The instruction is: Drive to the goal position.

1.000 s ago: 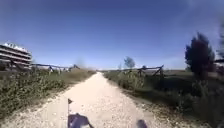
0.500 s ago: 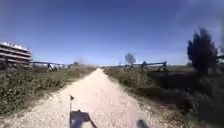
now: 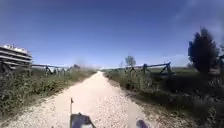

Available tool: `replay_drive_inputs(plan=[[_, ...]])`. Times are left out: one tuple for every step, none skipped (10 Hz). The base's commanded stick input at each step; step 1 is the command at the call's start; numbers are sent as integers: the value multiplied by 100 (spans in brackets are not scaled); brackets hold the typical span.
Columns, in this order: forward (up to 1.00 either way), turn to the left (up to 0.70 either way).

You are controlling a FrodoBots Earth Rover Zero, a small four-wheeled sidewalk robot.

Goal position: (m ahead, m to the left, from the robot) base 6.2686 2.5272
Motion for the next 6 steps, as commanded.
replay_drive_inputs(plan=[[50,0],[50,0],[50,0],[50,0],[50,0],[50,0]])
